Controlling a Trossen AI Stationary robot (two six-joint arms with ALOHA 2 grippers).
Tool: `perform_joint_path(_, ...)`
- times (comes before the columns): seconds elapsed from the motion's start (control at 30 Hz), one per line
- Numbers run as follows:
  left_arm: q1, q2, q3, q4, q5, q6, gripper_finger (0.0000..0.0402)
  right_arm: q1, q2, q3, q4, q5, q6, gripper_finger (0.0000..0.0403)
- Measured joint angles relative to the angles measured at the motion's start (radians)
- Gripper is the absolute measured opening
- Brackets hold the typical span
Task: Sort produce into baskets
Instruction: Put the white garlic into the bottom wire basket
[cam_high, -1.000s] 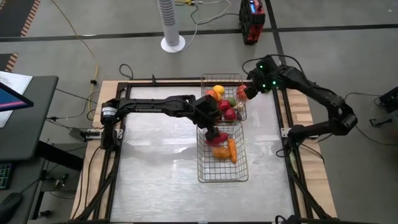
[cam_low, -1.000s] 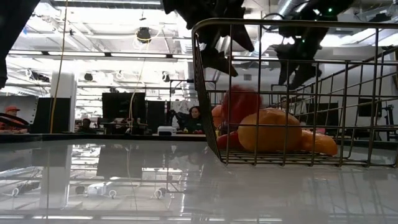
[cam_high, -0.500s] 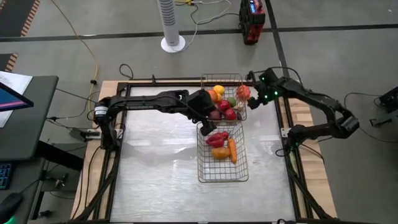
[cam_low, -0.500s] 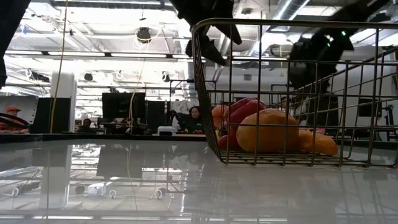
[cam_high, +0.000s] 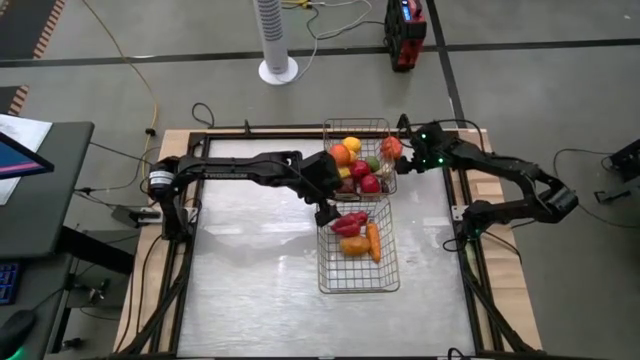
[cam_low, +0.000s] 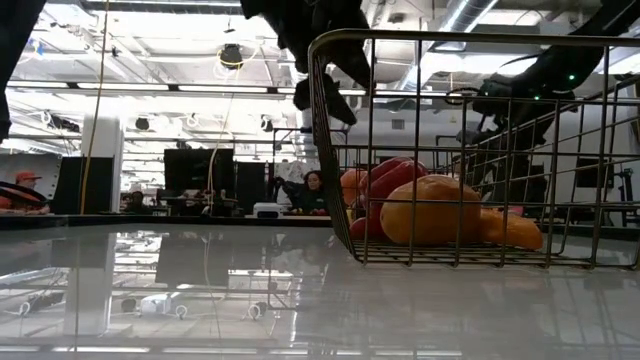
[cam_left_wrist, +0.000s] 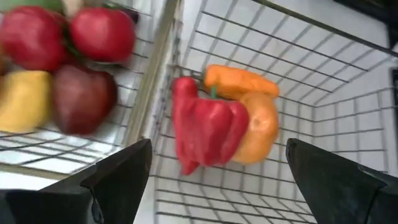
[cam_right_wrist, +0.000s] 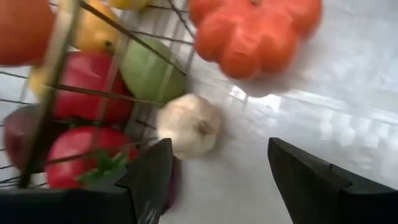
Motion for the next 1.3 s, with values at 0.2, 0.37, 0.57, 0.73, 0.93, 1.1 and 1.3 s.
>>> perform_joint_path(0.2, 0.005, -0.035, -0.111, 0.138, 0.025, -0.032, 0.0357, 0.001, 0.000, -0.060, 0.027, 0.005, 0.048, 0.0284)
perform_joint_path(0.37, 0.017, -0.106, -0.191, 0.250, -0.007, -0.053, 0.0357, 0.001, 0.000, -0.127, 0.169, 0.006, 0.130, 0.0250)
perform_joint_path(0.57, 0.018, -0.224, -0.315, 0.311, -0.099, -0.077, 0.0357, 0.011, 0.001, -0.145, 0.291, -0.020, 0.187, 0.0193)
perform_joint_path(0.73, 0.040, -0.318, -0.419, 0.314, -0.192, -0.134, 0.0357, 0.010, 0.029, -0.145, 0.314, -0.021, 0.210, 0.0155)
perform_joint_path(0.93, 0.072, -0.406, -0.463, 0.318, -0.287, -0.168, 0.0357, 0.024, 0.079, -0.146, 0.344, -0.018, 0.219, 0.0123)
perform_joint_path(1.1, 0.084, -0.448, -0.462, 0.313, -0.350, -0.169, 0.0357, 0.029, 0.121, -0.146, 0.420, -0.021, 0.246, 0.0113)
perform_joint_path(1.3, 0.085, -0.463, -0.461, 0.266, -0.375, -0.169, 0.0357, 0.038, 0.173, -0.146, 0.457, -0.048, 0.236, 0.0085)
